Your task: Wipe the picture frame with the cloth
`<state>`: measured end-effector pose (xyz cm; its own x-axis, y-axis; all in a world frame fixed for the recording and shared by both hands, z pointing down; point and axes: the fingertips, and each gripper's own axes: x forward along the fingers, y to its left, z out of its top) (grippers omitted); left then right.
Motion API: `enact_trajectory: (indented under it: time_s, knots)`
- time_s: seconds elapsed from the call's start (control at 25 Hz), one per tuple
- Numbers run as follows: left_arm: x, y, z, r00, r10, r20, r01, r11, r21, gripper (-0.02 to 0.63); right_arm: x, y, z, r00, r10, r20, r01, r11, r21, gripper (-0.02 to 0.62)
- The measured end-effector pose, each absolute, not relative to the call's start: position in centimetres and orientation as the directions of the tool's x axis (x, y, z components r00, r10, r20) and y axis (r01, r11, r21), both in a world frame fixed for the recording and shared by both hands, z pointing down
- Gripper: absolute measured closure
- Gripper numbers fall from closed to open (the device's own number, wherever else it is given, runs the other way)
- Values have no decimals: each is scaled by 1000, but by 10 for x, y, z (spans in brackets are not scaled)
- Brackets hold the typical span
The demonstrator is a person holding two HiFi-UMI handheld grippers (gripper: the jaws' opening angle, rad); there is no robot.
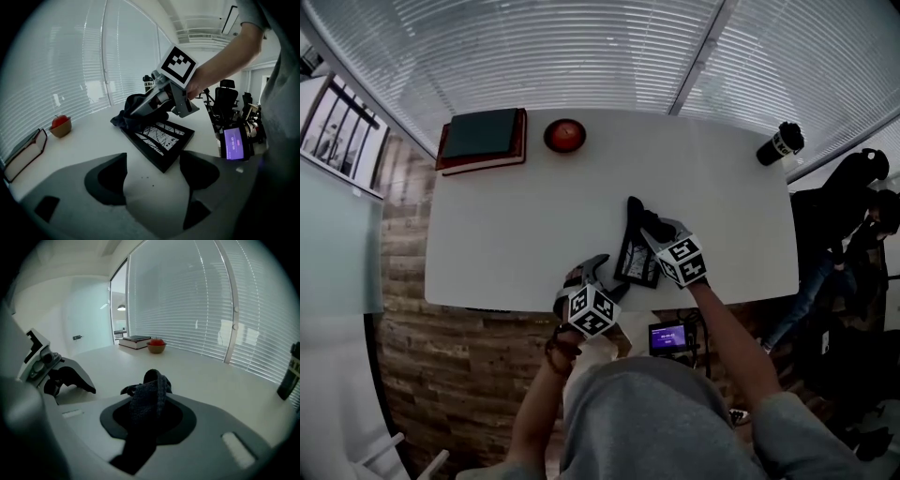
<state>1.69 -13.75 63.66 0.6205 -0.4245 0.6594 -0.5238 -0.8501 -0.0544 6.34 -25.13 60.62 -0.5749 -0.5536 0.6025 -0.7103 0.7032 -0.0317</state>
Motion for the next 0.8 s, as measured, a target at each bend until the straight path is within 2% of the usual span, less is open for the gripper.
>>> enact_trajectory:
  time_s: [0.44,0.8]
  knots:
    - [16,-136,638,618,-430,658,-525,-849,-62,248,33,-219,613,-629,-410,661,-631,765,-126,515]
    - [17,-136,637,619,-428,659,-522,-850,-61,250,21,-174,614,-666,-279,692,-515,843,-156,515]
